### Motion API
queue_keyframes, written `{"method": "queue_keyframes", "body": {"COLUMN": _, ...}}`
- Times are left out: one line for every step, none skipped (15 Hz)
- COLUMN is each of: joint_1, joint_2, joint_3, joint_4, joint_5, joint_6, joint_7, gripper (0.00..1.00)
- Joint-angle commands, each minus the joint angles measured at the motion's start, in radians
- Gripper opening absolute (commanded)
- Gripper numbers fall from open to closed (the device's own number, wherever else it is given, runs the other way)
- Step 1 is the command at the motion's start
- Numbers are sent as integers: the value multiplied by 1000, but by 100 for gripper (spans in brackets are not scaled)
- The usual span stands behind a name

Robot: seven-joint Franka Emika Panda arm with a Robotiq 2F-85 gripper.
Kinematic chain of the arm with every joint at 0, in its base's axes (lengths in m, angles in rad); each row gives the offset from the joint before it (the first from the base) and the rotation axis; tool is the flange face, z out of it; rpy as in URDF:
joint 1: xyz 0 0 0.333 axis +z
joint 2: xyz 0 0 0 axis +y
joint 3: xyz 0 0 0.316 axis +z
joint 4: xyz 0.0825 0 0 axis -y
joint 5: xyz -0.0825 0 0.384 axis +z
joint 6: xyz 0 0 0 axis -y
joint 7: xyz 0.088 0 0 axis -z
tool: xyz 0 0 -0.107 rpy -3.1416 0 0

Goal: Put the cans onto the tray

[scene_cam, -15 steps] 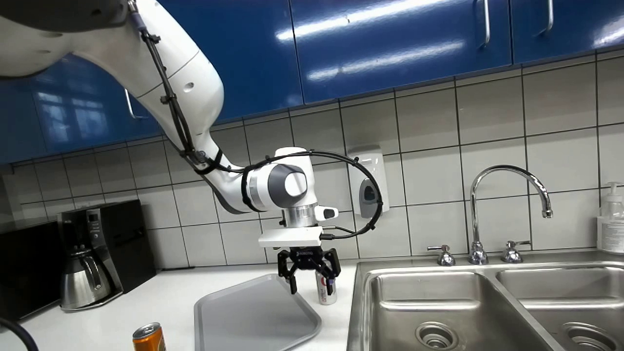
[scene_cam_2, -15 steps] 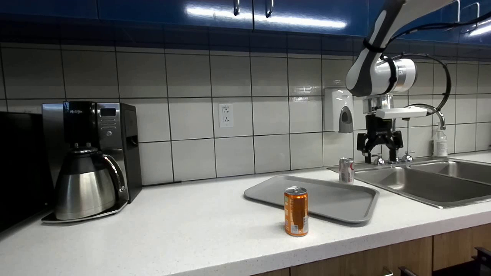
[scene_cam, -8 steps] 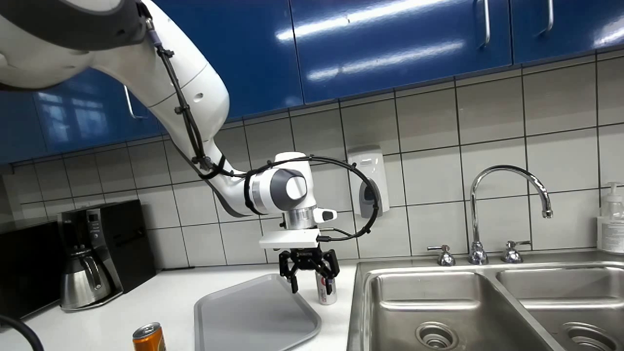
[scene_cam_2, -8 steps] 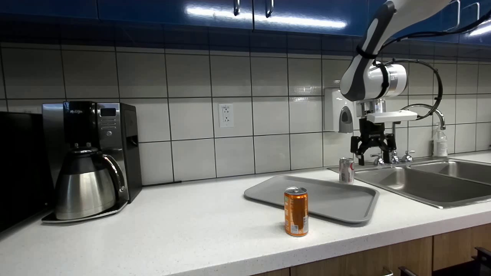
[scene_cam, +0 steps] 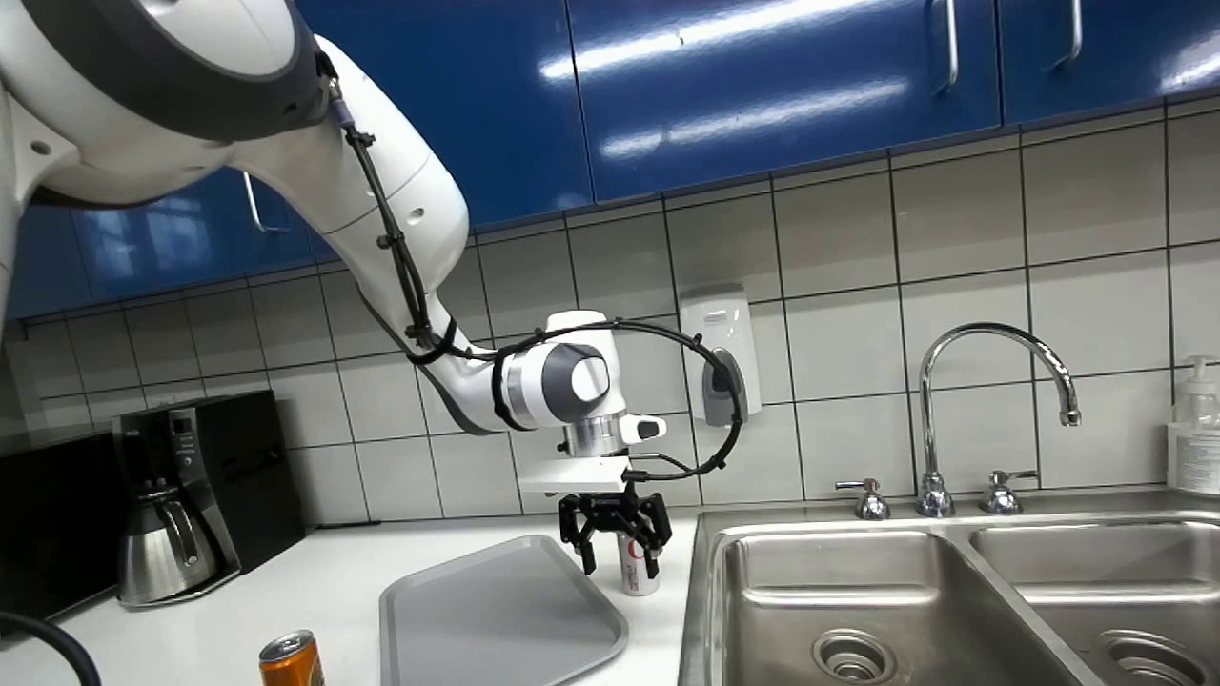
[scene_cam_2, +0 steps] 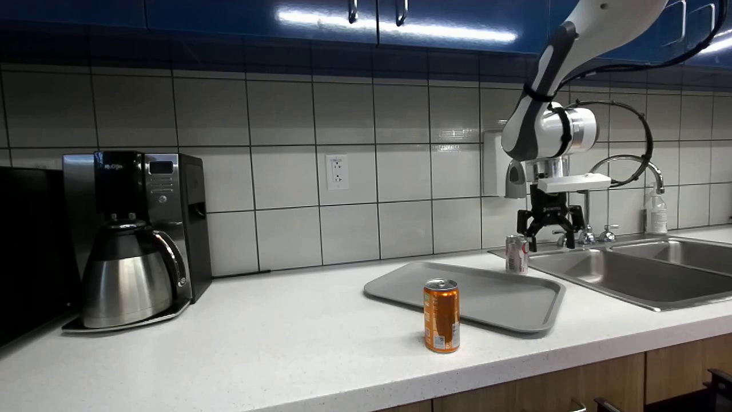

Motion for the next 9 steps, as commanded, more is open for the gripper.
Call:
{"method": "queue_keyframes", "body": {"joint_1": -3, "joint_2": 45, "joint_3": 10, "joint_4": 64, "joint_5": -4, "joint_6": -5, "joint_7": 38, "gripper": 100}}
{"method": "queue_keyframes", "body": {"joint_1": -3, "joint_2": 53, "joint_3": 11, "joint_4": 75, "joint_5": -2, "joint_6": -7, "joint_7": 39, "gripper": 100}}
{"method": "queue_keyframes", "body": {"joint_1": -4, "joint_2": 62, "joint_3": 14, "joint_4": 87, "joint_5": 1, "joint_6": -10, "joint_7": 38, "gripper": 100}}
{"method": "queue_keyframes", "body": {"joint_1": -3, "joint_2": 70, "joint_3": 15, "joint_4": 98, "joint_5": 2, "joint_6": -12, "joint_7": 41, "gripper": 100}}
{"method": "queue_keyframes", "body": {"joint_1": -3, "joint_2": 78, "joint_3": 17, "joint_4": 108, "joint_5": 1, "joint_6": -13, "joint_7": 42, "gripper": 100}}
{"method": "queue_keyframes", "body": {"joint_1": -3, "joint_2": 86, "joint_3": 19, "joint_4": 119, "joint_5": 2, "joint_6": -16, "joint_7": 43, "gripper": 100}}
{"method": "queue_keyframes", "body": {"joint_1": -3, "joint_2": 94, "joint_3": 22, "joint_4": 129, "joint_5": 5, "joint_6": -17, "joint_7": 42, "gripper": 100}}
{"method": "queue_keyframes", "body": {"joint_1": -4, "joint_2": 102, "joint_3": 25, "joint_4": 139, "joint_5": 8, "joint_6": -19, "joint_7": 41, "gripper": 100}}
{"method": "queue_keyframes", "body": {"joint_1": -4, "joint_2": 111, "joint_3": 27, "joint_4": 150, "joint_5": 9, "joint_6": -20, "joint_7": 43, "gripper": 100}}
